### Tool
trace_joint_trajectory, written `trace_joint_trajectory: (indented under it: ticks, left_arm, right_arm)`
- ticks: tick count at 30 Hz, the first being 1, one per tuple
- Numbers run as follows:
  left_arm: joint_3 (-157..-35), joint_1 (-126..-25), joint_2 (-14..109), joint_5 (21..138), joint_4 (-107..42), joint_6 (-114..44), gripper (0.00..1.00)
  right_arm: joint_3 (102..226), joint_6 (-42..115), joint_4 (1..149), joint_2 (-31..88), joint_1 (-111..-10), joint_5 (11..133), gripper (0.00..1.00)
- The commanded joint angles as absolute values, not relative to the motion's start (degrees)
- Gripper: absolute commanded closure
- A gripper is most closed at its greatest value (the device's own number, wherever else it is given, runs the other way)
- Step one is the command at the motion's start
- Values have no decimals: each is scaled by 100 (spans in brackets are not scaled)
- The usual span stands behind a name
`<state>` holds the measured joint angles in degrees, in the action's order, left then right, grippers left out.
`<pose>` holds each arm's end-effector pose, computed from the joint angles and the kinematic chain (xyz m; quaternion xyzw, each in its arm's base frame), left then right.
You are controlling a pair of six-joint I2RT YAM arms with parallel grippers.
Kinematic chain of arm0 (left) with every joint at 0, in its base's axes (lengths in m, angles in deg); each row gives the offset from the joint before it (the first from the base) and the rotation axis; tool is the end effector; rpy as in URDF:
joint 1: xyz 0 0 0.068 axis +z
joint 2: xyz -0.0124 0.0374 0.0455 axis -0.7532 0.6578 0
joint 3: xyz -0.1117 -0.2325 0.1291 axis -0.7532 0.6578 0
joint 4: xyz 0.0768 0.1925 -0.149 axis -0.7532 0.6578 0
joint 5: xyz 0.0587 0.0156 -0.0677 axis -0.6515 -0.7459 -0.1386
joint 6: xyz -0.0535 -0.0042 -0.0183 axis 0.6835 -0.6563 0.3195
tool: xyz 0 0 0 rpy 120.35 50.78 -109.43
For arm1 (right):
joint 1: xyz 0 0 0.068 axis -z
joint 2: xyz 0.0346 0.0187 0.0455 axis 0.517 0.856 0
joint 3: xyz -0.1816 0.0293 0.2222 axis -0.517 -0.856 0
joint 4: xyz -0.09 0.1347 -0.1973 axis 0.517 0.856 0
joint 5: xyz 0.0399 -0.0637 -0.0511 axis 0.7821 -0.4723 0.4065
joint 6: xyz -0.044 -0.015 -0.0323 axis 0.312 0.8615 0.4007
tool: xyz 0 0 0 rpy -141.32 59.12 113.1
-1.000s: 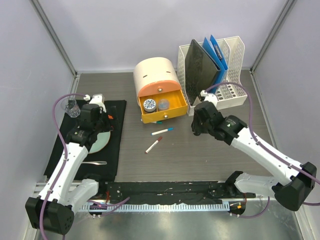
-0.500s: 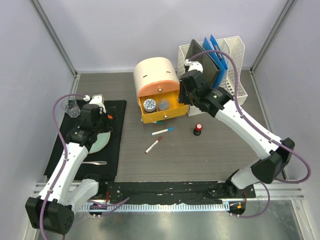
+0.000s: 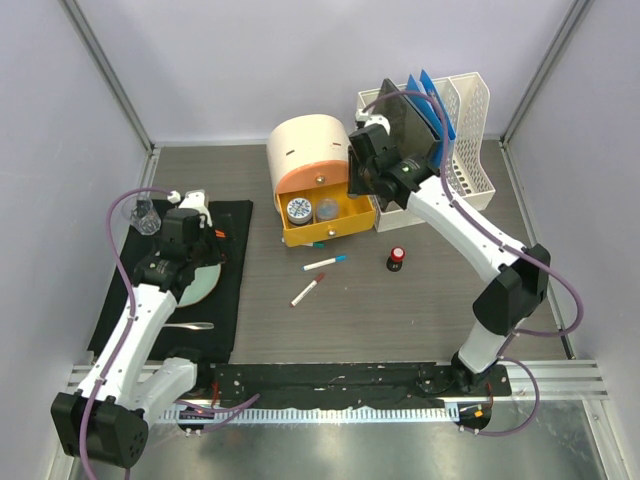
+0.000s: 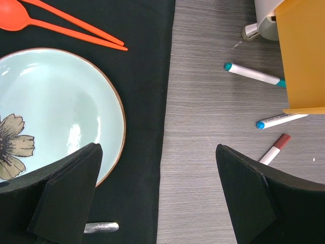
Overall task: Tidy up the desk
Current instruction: Pick up the stationery from the center of the board, then place the stationery in the drawer.
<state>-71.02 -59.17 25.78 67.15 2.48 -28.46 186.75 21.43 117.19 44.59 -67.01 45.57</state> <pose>0.1812 -0.0302 0.2998 -0.0754 0.9000 -0.0737 0.4228 0.3116 0.2099 0.3842 -0.0448 0.8997 0.0695 0.4286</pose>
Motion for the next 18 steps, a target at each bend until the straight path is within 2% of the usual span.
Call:
trace_joint_trajectory:
  ticks: [1,18]
  left_arm:
    - [-7330,-5871,2591,6635,235,-2868,0]
    - [-7356,-5880,2706,6635,253,-2886,0]
  right_arm:
    - [19154,2154,11509,4699,-6655,4773,98]
    - [19295,2058,11474,5394,-6638,4624,95]
